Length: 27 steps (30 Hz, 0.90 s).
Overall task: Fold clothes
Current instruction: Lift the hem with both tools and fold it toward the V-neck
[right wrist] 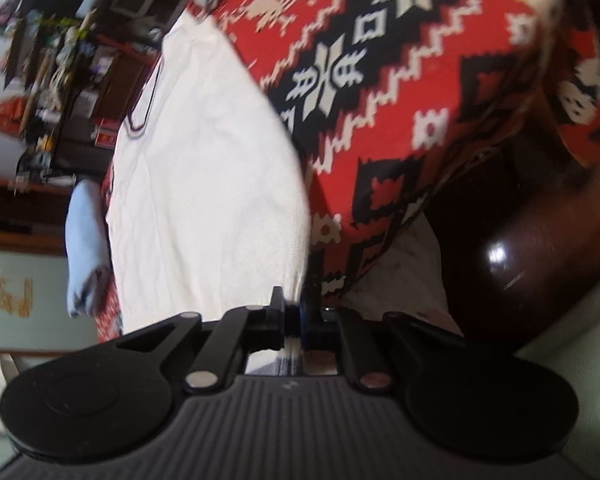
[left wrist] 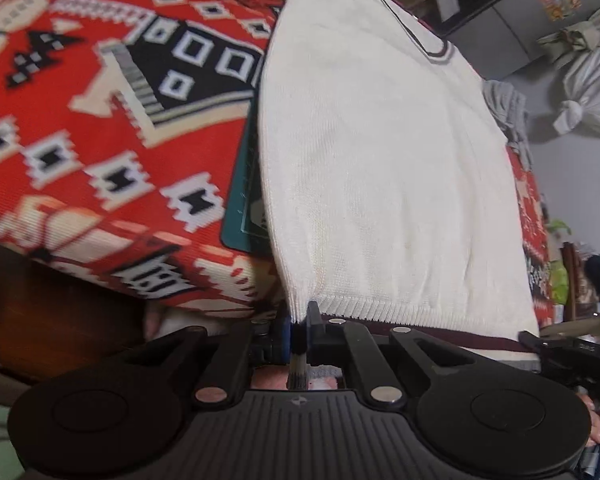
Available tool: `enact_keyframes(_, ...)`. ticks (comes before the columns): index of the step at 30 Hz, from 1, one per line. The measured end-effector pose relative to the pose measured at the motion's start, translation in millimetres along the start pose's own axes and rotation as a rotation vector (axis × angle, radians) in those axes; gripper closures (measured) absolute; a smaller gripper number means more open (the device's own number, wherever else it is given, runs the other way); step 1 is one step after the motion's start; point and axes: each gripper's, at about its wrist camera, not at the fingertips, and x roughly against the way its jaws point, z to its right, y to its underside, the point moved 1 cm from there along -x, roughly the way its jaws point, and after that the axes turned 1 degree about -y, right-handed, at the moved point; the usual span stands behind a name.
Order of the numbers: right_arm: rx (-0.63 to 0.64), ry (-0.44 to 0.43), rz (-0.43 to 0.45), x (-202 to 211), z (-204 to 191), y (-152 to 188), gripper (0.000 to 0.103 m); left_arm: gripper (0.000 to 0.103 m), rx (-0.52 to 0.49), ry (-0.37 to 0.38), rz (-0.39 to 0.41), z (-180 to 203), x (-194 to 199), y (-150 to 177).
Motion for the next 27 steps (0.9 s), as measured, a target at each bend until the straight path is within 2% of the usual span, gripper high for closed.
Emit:
enact_keyframes(3,-0.053,0.043,0.013,12,-3,-7,0.097,0.097,0.029,-0.022,0.01,-2,17,-4)
enact_keyframes(6,-0.052,0.11,0.018,12,-2,-7,0.097,0.096,0.014,-0.081,0.017,-6,25,-1)
enact_keyframes(11,-0.064,0.164,0.002,10,14,4,0.097,0.096,0.033,-0.127,-0.05,-11,13,15)
enact_keyframes(15,-0.042,0.192,0.023,3,16,6,0.097,0.096,0.064,-0.119,-0.071,-24,1,16)
enact_keyframes(17,-0.07,0.198,0.021,-4,19,3,0.097,0.096,0.081,-0.112,-0.078,-28,-1,14)
enact_keyframes(19,-0.069,0.206,0.029,-7,13,3,0.097,0.097,0.063,-0.105,-0.062,-23,7,15)
enact_keyframes(22,-0.03,0.208,0.052,9,15,10,0.097,0.097,0.035,-0.089,-0.038,-18,21,15)
enact_keyframes(27,-0.016,0.148,0.082,29,11,0,0.097,0.097,0.061,-0.036,-0.014,-22,31,6)
